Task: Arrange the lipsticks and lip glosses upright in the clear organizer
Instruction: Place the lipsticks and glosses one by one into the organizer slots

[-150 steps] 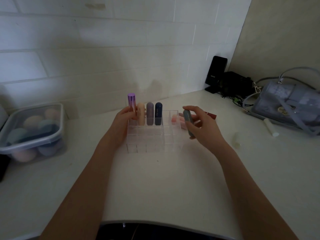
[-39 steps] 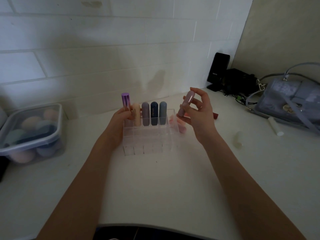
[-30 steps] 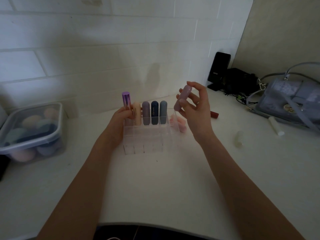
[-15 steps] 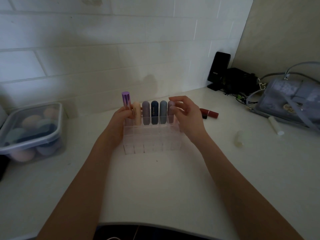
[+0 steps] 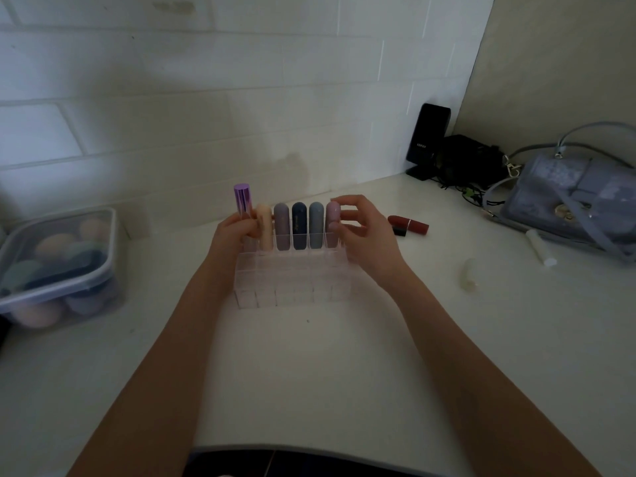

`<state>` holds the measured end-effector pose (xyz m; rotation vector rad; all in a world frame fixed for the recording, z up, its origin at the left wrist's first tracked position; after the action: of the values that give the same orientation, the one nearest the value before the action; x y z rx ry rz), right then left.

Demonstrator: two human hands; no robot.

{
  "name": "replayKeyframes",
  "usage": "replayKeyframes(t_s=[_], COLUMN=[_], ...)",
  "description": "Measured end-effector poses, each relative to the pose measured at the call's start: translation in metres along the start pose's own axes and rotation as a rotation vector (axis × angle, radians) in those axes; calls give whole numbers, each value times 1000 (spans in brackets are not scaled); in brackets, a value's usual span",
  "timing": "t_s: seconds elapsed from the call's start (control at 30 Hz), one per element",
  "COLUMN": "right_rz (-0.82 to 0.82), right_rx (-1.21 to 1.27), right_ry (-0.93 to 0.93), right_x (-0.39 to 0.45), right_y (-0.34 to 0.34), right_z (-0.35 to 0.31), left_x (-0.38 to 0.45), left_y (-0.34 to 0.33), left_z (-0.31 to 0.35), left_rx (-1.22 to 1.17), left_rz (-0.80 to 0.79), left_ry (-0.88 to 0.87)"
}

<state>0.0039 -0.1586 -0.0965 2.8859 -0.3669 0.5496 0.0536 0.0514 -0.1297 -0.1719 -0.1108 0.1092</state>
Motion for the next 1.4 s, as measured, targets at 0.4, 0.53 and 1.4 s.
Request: replayKeyframes(t_s=[0.4, 0.53, 1.4], right_rz=[184, 7, 418], right_rx=[-260, -469, -1041], right_ry=[2, -2, -142], right_x=[22, 20, 6], right_y=[64, 53, 198], right_z=[12, 22, 45], left_x=[5, 7, -21], left_y=[9, 9, -64], left_z=[-1, -2, -4], left_rx=[-26, -69, -49], left_rz=[45, 9, 47], left_ry=[1, 15, 3])
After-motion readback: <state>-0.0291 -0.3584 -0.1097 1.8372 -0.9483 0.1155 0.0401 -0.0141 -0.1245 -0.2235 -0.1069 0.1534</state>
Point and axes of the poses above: each hand's wrist, its own x-axis towards the middle knuckle, its own y-axis out of the back of the hand, z = x × y, the point moved 9 cm from there along x, towards the middle knuckle, and after that the axes turned 9 degrees about z, right-handed, at the moved point
